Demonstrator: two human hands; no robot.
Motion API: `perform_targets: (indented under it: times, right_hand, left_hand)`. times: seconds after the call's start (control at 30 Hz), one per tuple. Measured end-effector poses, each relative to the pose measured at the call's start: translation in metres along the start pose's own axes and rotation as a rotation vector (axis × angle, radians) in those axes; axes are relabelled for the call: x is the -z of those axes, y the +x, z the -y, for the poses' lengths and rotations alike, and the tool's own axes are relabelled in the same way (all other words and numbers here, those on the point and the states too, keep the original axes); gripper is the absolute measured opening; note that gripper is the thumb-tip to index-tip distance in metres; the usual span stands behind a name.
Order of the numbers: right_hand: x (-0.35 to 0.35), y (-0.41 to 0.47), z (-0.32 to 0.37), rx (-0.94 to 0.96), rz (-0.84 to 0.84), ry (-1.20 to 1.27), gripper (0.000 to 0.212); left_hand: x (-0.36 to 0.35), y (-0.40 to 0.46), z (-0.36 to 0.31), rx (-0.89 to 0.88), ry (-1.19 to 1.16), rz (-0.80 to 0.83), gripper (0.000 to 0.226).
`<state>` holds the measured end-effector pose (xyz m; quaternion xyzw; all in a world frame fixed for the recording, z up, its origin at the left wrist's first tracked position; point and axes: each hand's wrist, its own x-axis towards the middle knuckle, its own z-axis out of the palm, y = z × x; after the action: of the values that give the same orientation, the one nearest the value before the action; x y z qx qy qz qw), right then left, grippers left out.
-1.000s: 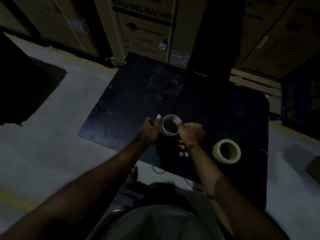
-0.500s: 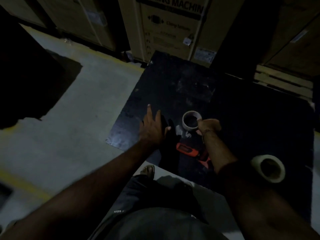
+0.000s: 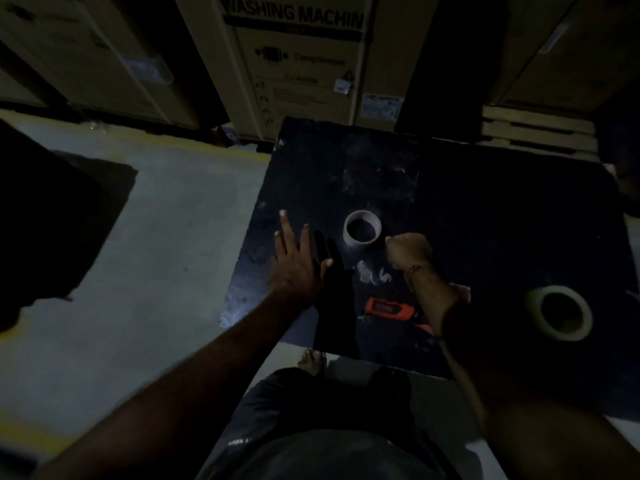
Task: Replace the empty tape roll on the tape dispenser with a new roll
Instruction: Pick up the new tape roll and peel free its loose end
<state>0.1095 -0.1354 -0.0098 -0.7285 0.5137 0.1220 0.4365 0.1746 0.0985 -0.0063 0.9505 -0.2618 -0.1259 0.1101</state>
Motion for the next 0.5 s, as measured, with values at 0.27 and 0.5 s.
perform_targets:
  times: [0.27,0.5]
  right_hand:
    - [0.033,-0.056,-0.043,0.224,-0.250,-0.061,0.043]
    - [0.094,-0.084,-0.135,0.234,-0.422,-0.111,0.046]
  left_hand:
    - [-0.014,-0.010,-0.062,-0.071,-0.107,0.087,0.089]
    - [-0.039,-0.032,-0.135,-0.136,-0.244,0.128,0.086]
